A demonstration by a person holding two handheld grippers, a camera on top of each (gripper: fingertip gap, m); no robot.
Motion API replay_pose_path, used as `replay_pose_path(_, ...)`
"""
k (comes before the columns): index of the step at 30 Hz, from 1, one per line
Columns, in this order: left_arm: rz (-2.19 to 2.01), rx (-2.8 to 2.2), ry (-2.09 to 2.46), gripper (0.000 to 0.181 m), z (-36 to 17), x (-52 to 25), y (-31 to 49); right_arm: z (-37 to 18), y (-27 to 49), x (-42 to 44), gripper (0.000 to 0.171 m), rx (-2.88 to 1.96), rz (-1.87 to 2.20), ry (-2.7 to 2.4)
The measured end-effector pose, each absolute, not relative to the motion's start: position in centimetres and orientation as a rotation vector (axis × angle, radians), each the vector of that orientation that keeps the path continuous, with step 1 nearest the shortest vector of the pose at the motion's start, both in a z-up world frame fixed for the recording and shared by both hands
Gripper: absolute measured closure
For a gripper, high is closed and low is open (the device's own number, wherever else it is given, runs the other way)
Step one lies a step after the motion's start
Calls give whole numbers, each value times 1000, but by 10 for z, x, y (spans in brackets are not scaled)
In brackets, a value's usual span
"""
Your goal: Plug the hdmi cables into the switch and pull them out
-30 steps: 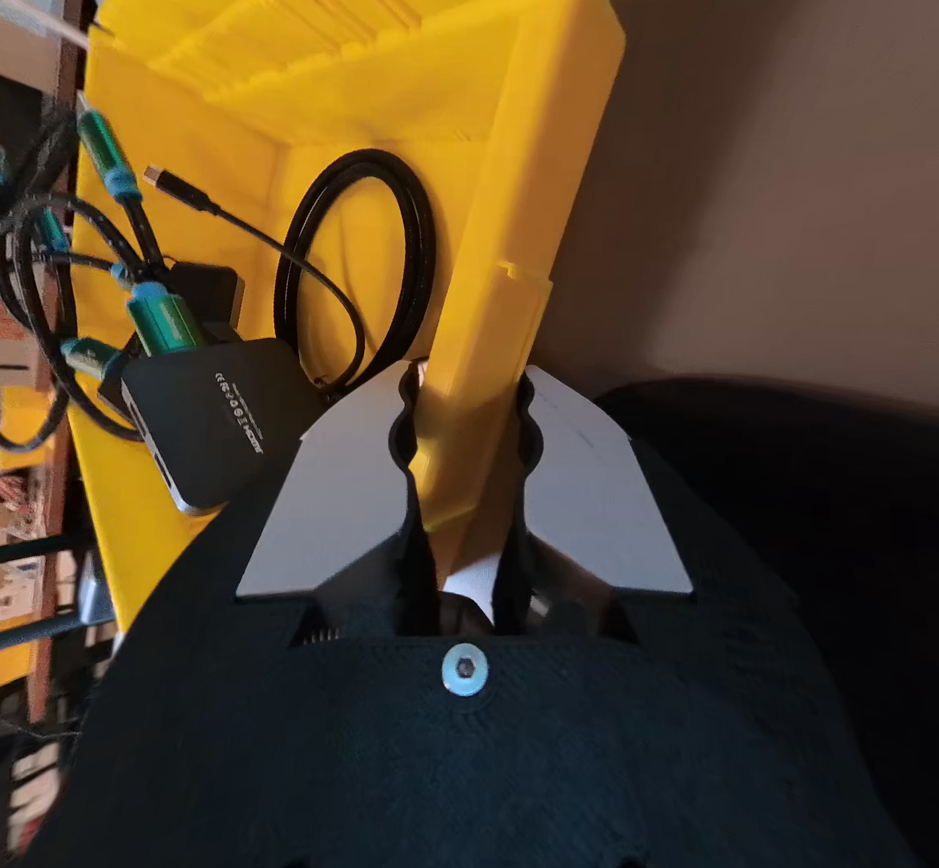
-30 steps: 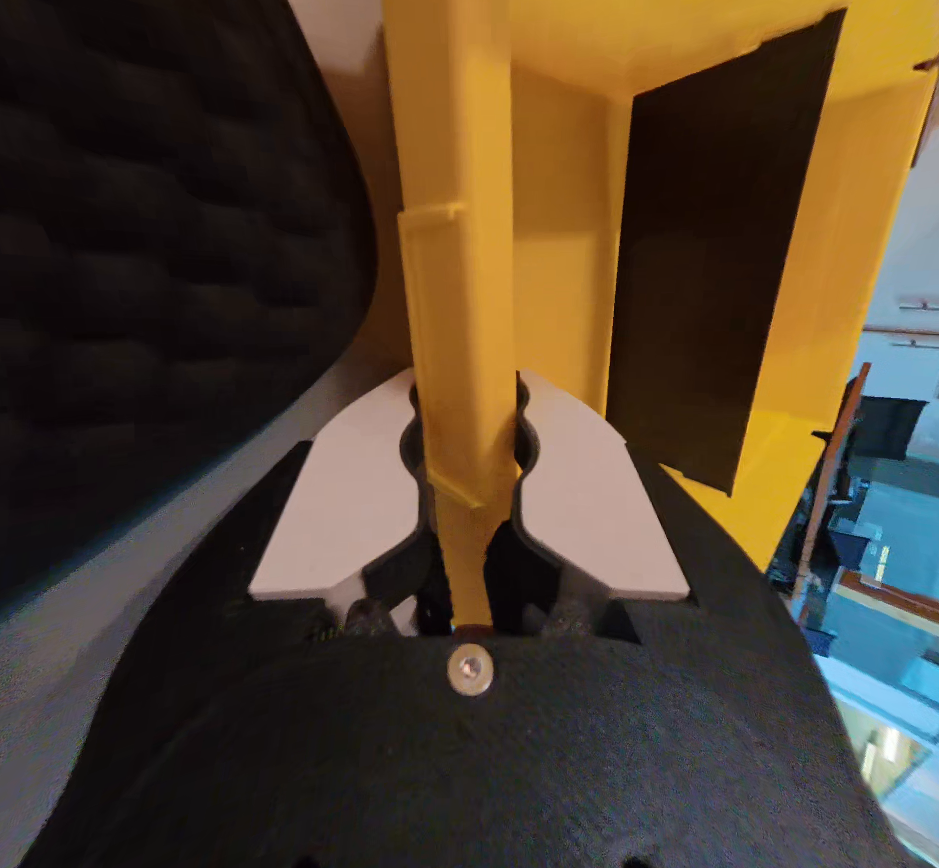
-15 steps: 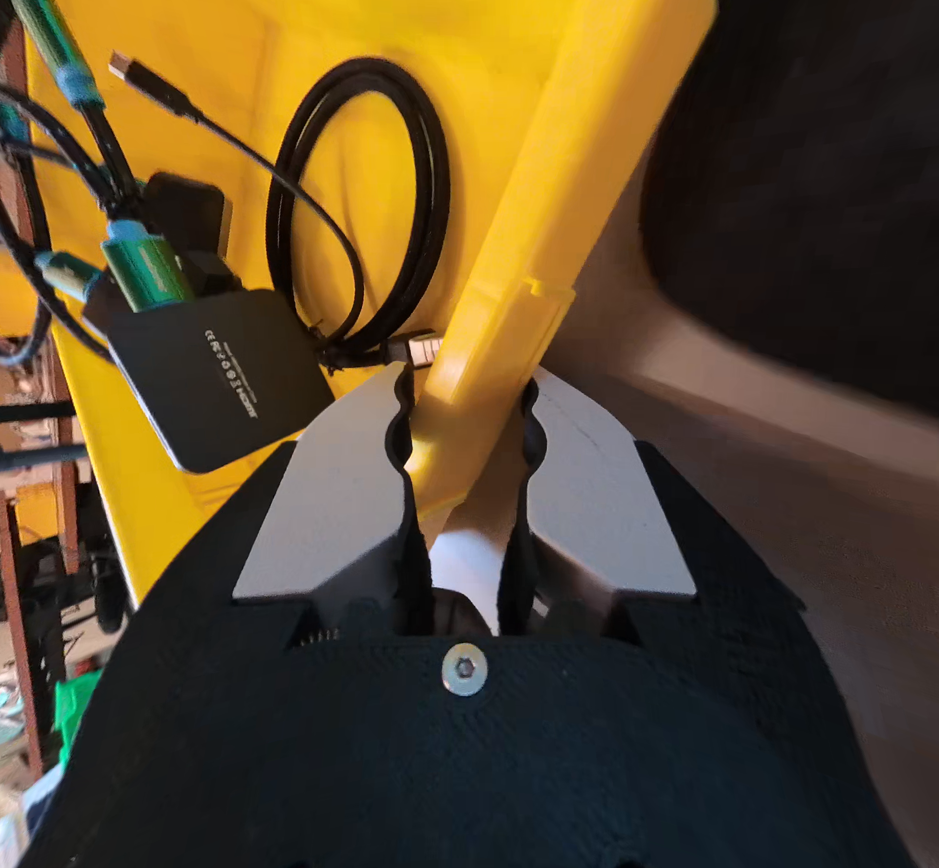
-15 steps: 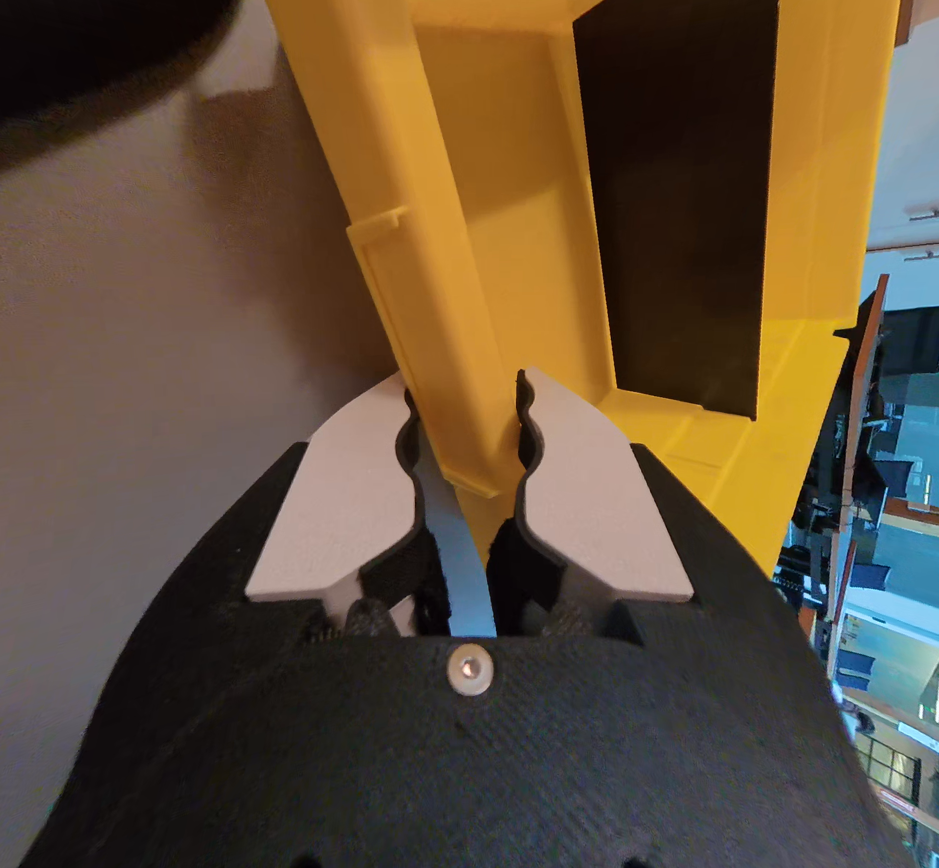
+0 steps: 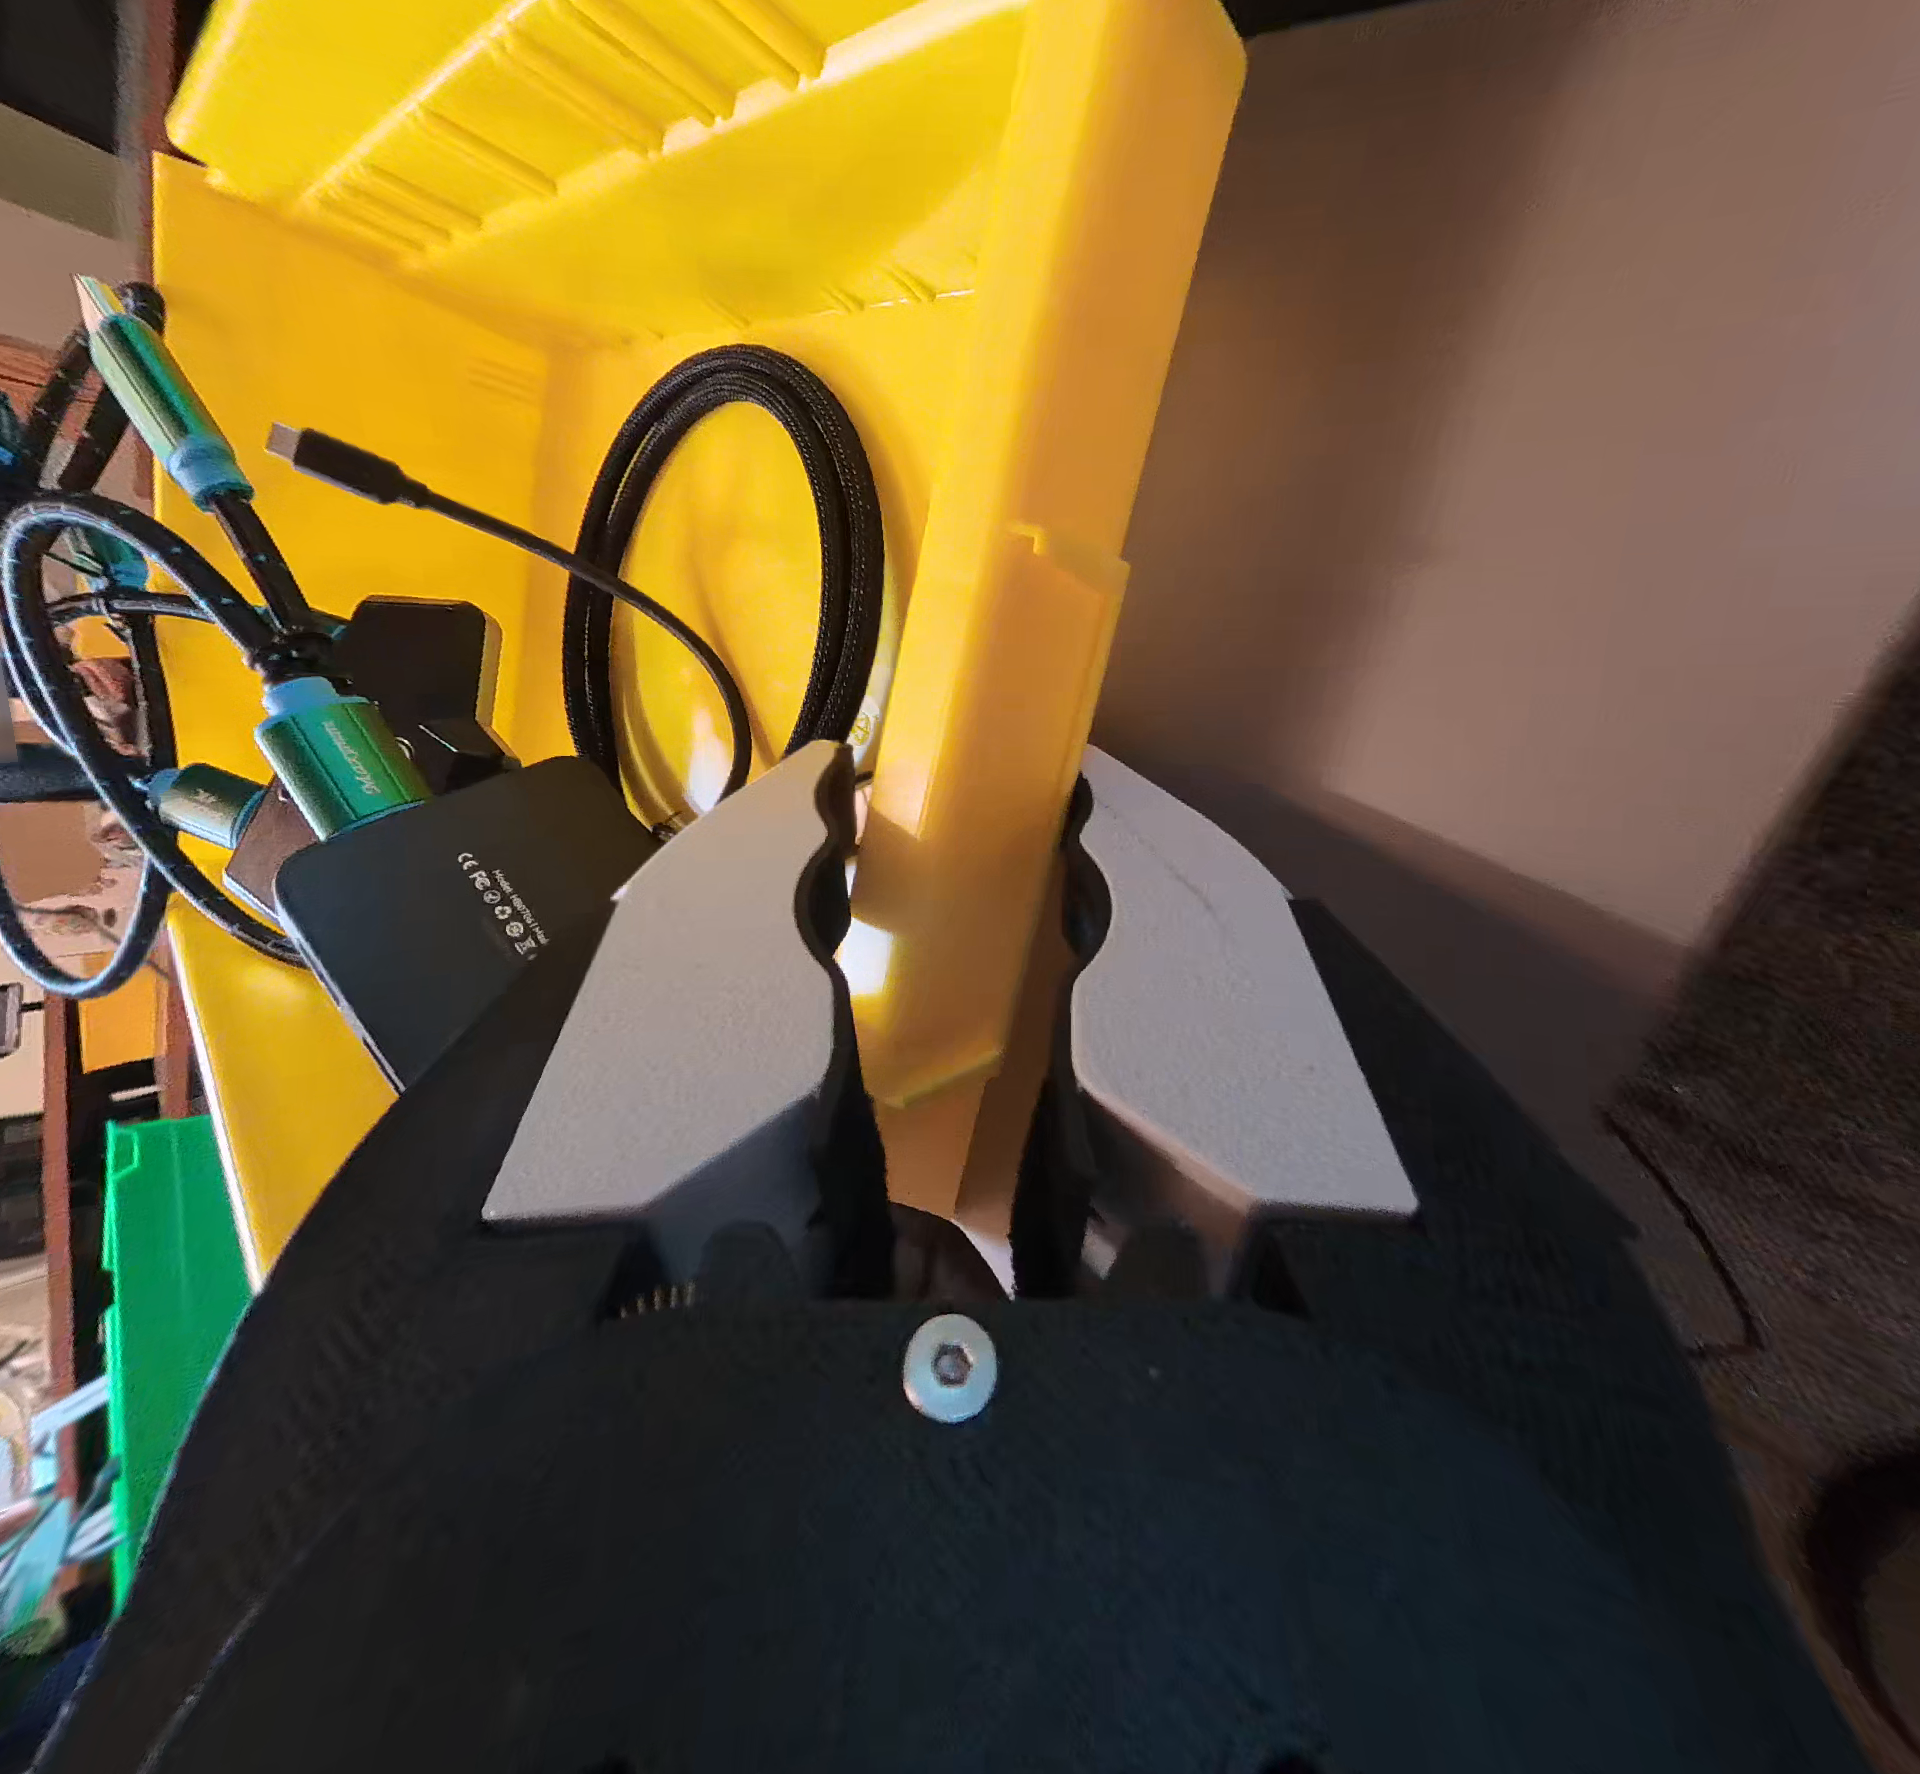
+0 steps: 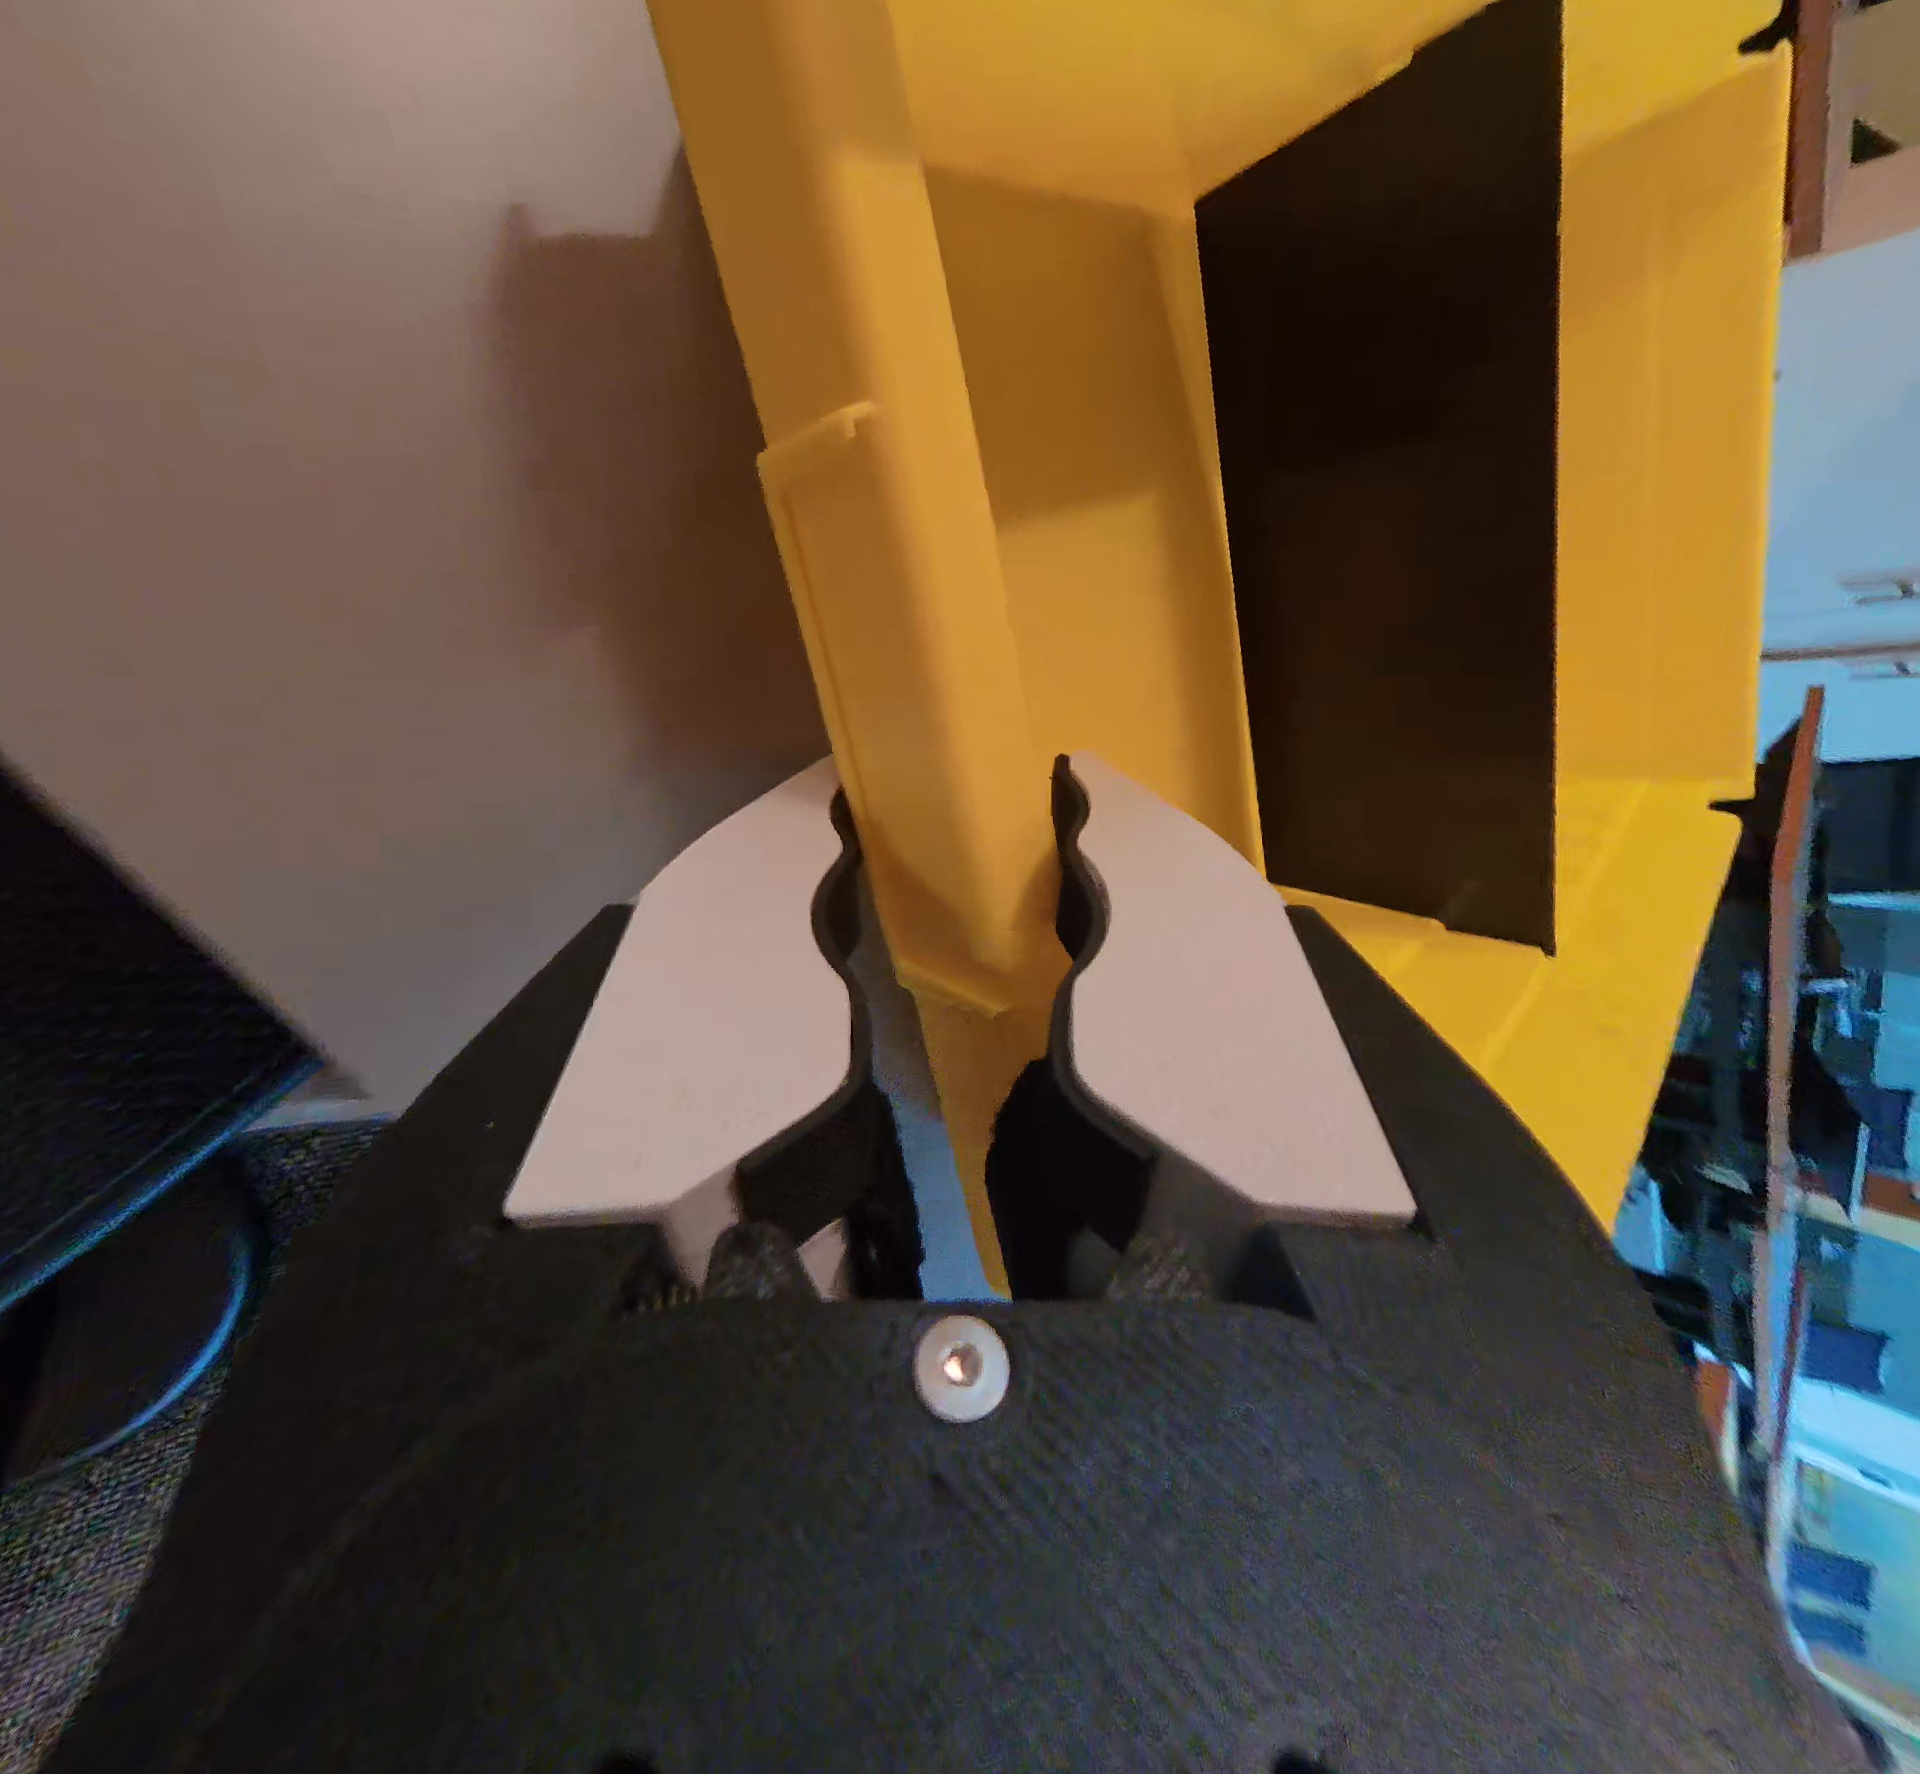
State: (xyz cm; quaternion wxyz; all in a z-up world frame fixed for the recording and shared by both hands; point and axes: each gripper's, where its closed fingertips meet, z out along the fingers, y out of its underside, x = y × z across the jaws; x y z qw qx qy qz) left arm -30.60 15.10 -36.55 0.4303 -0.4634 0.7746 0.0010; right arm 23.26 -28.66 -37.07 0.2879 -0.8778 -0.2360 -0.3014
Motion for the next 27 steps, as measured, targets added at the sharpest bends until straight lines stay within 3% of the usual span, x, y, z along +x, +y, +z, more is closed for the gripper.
replay_pose_path(9, -77, -1212, 2045, 143, -369, -349, 100, -373, -343, 204, 129, -2498, -562, -542)
replay_pose_path(12, -374, -1242, 1933, 125, -336, -333, 69, -347, -334, 171, 95, -2422, -273, -368)
replay_pose_path(15, -722, -973, 1643, 123, -245, -305, 36, -286, -302, 146, 90, -2187, -374, -394)
replay_pose_path(17, -816, -813, 1278, 124, -172, -291, 45, -226, -259, 129, 91, -1840, -582, -442)
replay_pose_path(19, -848, -820, 975, 127, -128, -277, 75, -176, -213, 90, 92, -1485, -518, -465)
replay_pose_path(22, -769, -945, 917, 127, -127, -244, 114, -167, -151, 46, 85, -1316, -239, -509)
replay_pose_path(27, -585, -1137, 1145, 126, -163, -218, 156, -211, -82, 60, 85, -1495, -139, -503)
